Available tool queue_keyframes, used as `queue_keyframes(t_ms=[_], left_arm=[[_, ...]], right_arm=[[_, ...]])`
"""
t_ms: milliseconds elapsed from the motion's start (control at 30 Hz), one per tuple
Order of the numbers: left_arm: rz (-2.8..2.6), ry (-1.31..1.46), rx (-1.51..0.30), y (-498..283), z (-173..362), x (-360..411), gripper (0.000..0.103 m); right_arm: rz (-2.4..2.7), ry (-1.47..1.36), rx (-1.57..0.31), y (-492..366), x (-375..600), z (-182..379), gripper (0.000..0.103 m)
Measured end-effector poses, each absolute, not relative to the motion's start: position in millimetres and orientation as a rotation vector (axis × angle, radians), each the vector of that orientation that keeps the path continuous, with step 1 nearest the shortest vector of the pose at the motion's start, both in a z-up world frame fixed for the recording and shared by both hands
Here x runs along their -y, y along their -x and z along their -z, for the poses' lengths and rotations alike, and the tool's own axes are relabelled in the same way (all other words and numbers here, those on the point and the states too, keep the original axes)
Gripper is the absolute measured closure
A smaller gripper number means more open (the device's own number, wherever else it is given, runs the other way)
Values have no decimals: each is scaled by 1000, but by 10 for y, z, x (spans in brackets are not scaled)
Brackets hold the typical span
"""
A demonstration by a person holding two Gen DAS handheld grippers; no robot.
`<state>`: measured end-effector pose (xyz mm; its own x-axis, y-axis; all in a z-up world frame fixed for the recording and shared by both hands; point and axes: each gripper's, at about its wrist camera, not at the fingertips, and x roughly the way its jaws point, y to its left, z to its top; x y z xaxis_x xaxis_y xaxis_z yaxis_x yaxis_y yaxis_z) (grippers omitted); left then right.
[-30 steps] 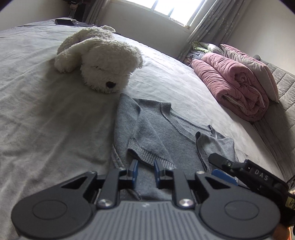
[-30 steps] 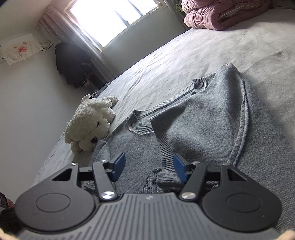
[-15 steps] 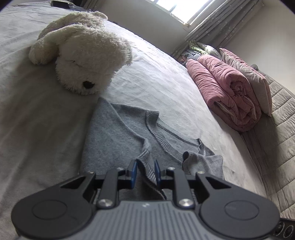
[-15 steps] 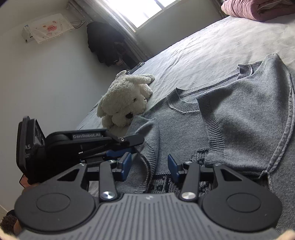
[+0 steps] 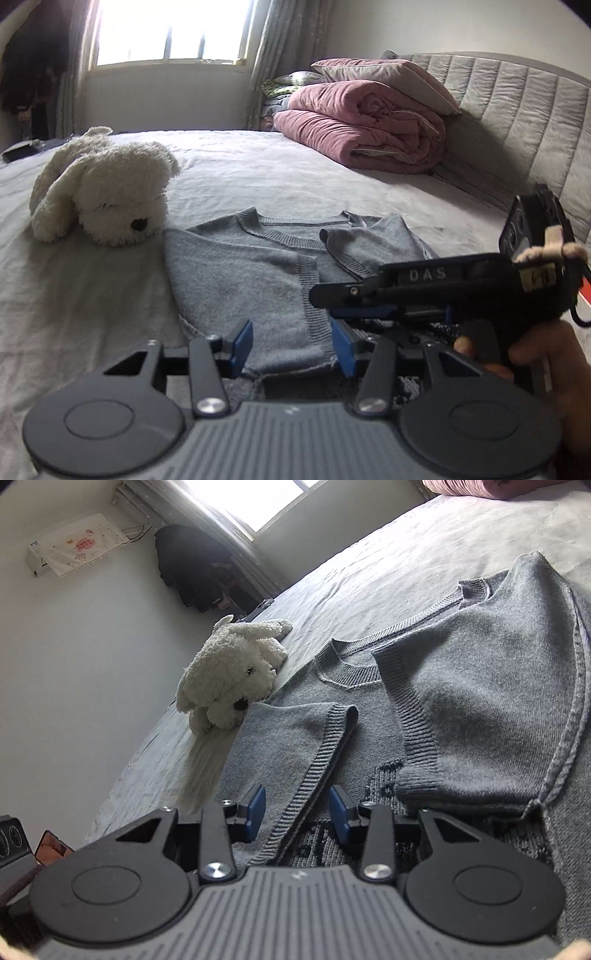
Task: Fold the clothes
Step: 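Grasp the sleeve with the right tool beside the left tool, then fold the held sleeve over the sweater body with both tools, then open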
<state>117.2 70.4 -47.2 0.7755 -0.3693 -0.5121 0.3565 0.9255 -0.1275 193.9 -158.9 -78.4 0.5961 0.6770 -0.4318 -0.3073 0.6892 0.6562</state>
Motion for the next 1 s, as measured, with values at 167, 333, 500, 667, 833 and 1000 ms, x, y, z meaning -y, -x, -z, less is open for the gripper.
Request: queue_keyframes(t_ms=[167, 333, 500, 667, 833, 1000], left_arm=[[490, -110, -554, -1053, 659, -609, 53], [487, -242, -547, -1076, 696, -409, 55], [434, -281, -519, -1060, 690, -355, 84], [407, -328, -478, -1017, 682, -284, 99], [399, -301, -410, -966, 565, -301, 99], [405, -252, -365, -979, 477, -320, 99]], right_arm=[[-604, -577, -710, -1940, 1610, 821, 71], [-553, -536, -696, -1913, 1533, 796, 74], [-471, -523, -713, -1982, 1436, 746, 75], [-383, -434, -689, -2209, 1212, 694, 76], [-319, -381, -686, -2288, 1124, 627, 99], [-325, -292, -652, -2262, 1126, 420, 99]])
